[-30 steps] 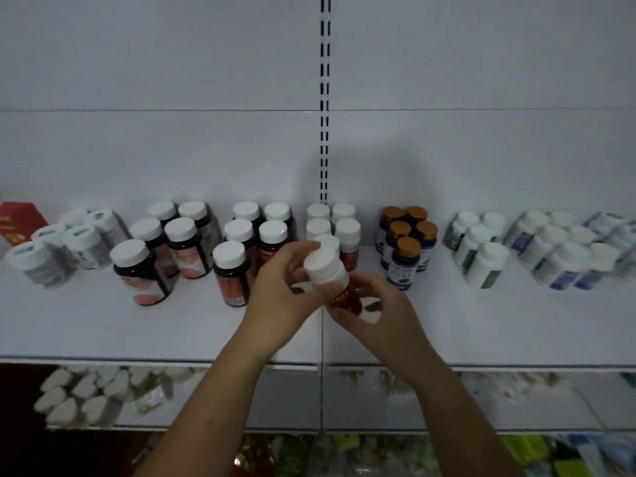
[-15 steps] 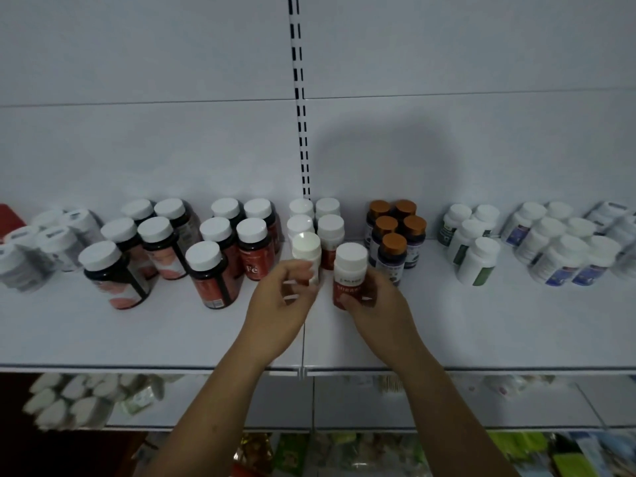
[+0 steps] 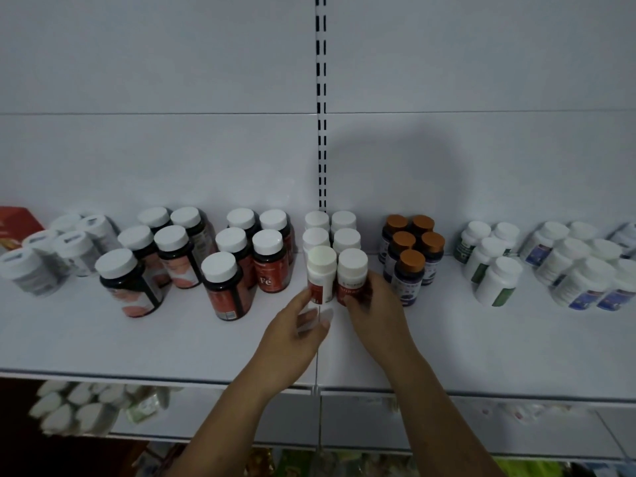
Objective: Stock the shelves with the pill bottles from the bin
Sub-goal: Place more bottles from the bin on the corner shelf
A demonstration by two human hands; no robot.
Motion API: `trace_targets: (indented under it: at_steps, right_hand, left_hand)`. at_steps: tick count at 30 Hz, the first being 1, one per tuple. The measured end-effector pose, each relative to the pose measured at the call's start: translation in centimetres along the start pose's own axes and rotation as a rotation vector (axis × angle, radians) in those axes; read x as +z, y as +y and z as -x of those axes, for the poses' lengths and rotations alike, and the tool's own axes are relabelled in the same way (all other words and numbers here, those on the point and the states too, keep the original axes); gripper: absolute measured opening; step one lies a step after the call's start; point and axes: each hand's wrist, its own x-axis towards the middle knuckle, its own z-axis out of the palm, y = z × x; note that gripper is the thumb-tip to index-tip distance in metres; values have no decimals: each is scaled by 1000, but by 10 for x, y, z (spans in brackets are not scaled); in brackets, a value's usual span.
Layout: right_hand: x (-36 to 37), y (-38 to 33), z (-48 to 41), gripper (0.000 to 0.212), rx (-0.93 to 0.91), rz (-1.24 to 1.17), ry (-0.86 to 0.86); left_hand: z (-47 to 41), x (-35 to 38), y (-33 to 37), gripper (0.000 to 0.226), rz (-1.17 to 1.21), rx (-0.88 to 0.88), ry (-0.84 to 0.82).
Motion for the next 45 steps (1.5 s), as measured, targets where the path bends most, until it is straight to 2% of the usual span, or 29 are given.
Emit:
trace_targets:
  at_steps: [10,12,14,16,20,24,26,30,35,41,45]
  right_hand:
    - [0,-2,3,41,6,-8,2]
    - [-2,-4,6,48,13,-28,-6]
    - [-6,-9,13,69,9,2,-4]
    - [-15,-22,21,80,-53,51,20]
    - [-39,-70,25,67,-262,52,39]
    - [-38,-124,23,69,-386,109,-84]
    - [-26,-147,25,70,-472,147,-162]
    - [26,-181,35,81,-704,280,-309]
    - [106,-224,79,79,-875,335,-622]
    - [220,-250,167,75,-1022,372,-962]
    - [297,-236,227,72,-1018,416,-1154]
  left_hand:
    - [-3,-1,-3,53,19,1,23]
    - [-2,-2,-1,52,10,11,33]
    - [2,-5,3,48,-23,37,56]
    - [6,-14,12,46,-102,90,97]
    - [13,-44,43,58,-353,289,210]
    - [31,-83,86,61,-592,422,321]
    - [49,-106,96,67,-744,419,405]
    - [102,-158,88,76,-959,286,552]
    - [198,-220,47,83,-1088,-54,693]
    - [329,-256,-29,80,-1009,-392,843]
    - [398,-268,-93,80,-862,-561,881]
